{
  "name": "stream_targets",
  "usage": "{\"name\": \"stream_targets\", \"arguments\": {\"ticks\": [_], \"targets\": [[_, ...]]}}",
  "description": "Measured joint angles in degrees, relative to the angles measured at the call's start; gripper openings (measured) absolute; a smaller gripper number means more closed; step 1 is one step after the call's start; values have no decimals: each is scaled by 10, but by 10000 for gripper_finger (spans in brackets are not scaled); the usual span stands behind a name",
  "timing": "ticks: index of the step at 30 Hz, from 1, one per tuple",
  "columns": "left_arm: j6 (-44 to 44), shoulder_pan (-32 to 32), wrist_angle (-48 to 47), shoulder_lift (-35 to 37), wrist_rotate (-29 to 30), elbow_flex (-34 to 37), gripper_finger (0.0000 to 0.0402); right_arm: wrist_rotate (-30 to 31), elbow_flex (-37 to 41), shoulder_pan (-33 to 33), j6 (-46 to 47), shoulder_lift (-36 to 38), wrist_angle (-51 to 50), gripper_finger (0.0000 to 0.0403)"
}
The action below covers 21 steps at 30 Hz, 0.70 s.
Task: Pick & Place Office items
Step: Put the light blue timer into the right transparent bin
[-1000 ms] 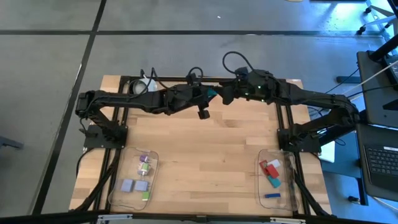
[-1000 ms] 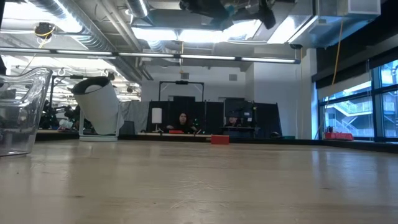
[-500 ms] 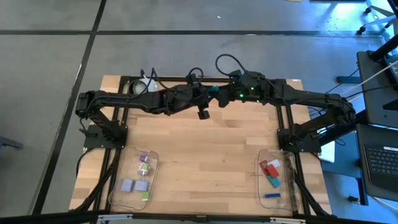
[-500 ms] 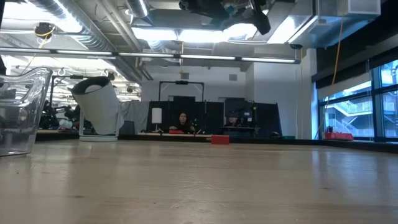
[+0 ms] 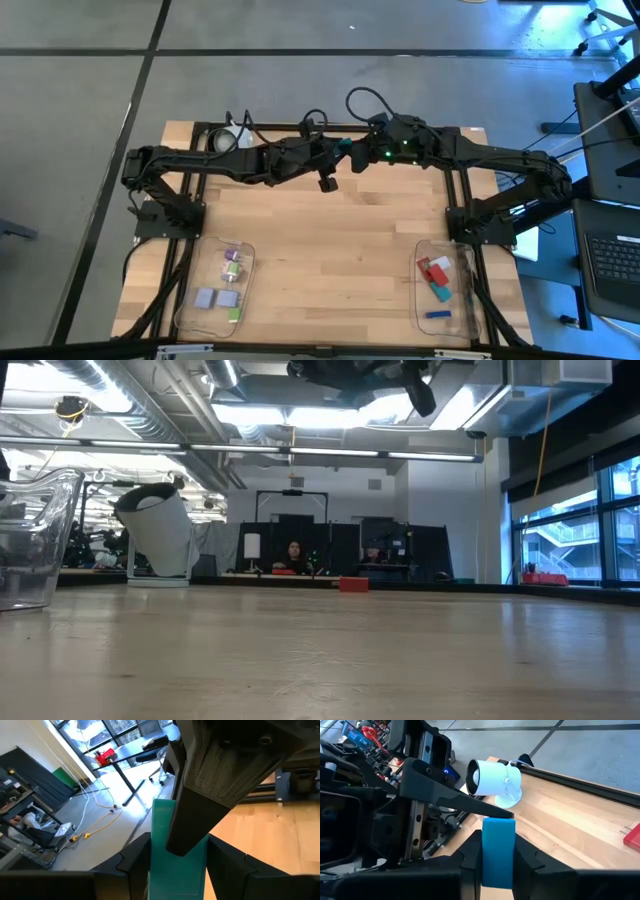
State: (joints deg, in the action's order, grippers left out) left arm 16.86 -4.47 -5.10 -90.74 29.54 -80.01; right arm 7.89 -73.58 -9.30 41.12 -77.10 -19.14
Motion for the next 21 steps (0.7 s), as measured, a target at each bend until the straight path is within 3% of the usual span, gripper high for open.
{"name": "stream_targets", "arguments": {"ticks": [7,16,21], "targets": [[8,3,1,0,-3,0,179,-11,0,0,-31,0,-3,60],[0,18,7,0,-6,0,237,-16,0,-7,-52,4,-24,61],[-13,26,3,0,88,0,264,-6,0,-20,-58,29,-63,61]]}}
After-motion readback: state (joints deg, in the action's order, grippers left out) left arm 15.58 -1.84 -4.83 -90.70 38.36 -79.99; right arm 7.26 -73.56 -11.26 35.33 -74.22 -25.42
